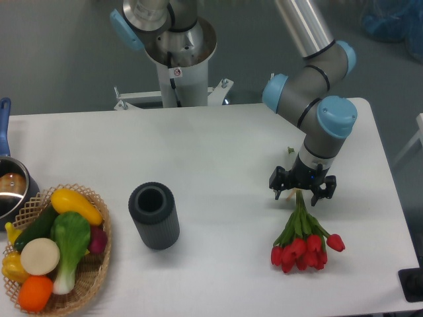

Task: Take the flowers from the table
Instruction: 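Lower the gripper onto the tulip stems and close around them, then lift the grasped red tulip bouquet up off the table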

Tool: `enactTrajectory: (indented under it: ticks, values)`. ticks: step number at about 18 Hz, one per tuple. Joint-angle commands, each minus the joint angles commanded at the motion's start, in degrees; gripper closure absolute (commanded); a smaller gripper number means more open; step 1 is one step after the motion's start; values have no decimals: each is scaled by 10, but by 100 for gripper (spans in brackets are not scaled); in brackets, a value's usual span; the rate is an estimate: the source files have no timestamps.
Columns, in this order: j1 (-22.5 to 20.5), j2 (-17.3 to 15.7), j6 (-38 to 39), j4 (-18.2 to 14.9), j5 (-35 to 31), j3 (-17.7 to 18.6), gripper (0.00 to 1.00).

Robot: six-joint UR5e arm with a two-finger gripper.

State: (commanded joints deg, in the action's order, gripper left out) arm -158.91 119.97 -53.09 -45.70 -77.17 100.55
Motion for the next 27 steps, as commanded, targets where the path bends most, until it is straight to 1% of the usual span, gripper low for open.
enactTrajectory:
  ticks: [4,5,10,12,14,15,16,17,18,19,23,27]
  values:
    - [0,0,0,1,0,1,0]
    - [0,0,0,1,-1,1,1]
    - [0,0,0,1,-1,2,23]
    - [0,-1,0,1,-1,2,35]
    - [0,-1,0,1,-1,1,41]
    - [0,0,0,1,-1,1,41]
    - [0,0,0,1,-1,0,47]
    - [0,-1,0,1,-1,0,63]
    - [0,-1,0,0,-1,0,74]
    - [0,-1,0,0,-1,0,81]
    - [0,-3,0,-1,-1,-3,90]
    - [-1,-4,0,-1,-1,-6,89]
